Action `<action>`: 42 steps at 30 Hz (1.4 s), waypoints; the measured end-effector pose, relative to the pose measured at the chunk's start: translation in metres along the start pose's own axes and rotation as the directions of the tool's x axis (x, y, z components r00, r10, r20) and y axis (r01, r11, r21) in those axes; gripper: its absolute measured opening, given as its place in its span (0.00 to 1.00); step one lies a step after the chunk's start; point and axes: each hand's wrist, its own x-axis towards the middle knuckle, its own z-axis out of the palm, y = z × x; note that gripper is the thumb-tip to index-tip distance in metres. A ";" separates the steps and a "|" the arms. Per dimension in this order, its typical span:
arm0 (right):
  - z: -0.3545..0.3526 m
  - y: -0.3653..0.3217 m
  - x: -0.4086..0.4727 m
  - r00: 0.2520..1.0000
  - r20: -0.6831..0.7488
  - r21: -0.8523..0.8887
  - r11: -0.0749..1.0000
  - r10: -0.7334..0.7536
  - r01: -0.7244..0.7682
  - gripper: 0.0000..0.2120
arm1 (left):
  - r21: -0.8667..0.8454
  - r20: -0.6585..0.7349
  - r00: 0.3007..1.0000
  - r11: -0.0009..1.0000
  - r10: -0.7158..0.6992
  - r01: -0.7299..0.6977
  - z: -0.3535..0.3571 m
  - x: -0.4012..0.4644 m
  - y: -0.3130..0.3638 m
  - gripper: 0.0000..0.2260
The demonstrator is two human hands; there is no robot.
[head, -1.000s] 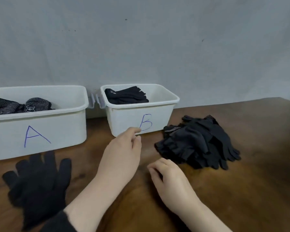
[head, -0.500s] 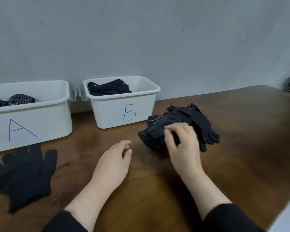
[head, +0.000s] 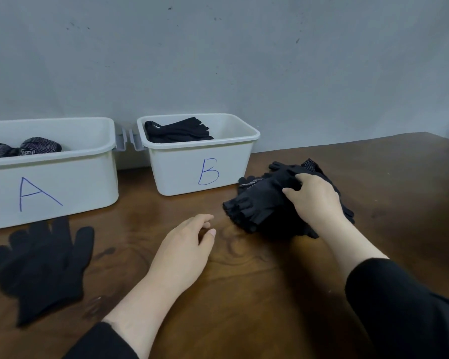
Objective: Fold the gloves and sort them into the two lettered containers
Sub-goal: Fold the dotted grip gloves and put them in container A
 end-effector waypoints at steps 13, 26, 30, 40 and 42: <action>-0.079 -0.080 -0.039 0.986 0.063 0.726 0.685 -0.157 0.063 0.25 | -0.348 -0.266 0.957 0.937 -0.112 0.013 -0.016 -0.005 0.000 0.11; 0.033 -0.129 -0.126 0.924 0.313 0.724 0.684 -0.220 -0.083 0.14 | -0.138 -0.616 0.787 0.978 0.039 -0.156 -0.077 -0.044 -0.033 0.16; 0.058 -0.102 -0.148 0.906 0.135 0.259 0.897 -0.402 0.359 0.12 | -0.046 -0.475 0.879 0.996 0.049 -0.080 -0.081 -0.048 -0.047 0.11; 0.075 -0.092 -0.143 0.776 0.145 0.268 0.779 -0.614 0.566 0.16 | 0.272 0.004 0.997 0.959 0.083 -0.080 -0.069 -0.052 -0.040 0.17; 0.075 -0.093 -0.144 0.787 0.137 0.290 0.784 -0.602 0.549 0.16 | 0.241 -0.057 0.996 0.969 0.075 -0.059 -0.071 -0.051 -0.040 0.17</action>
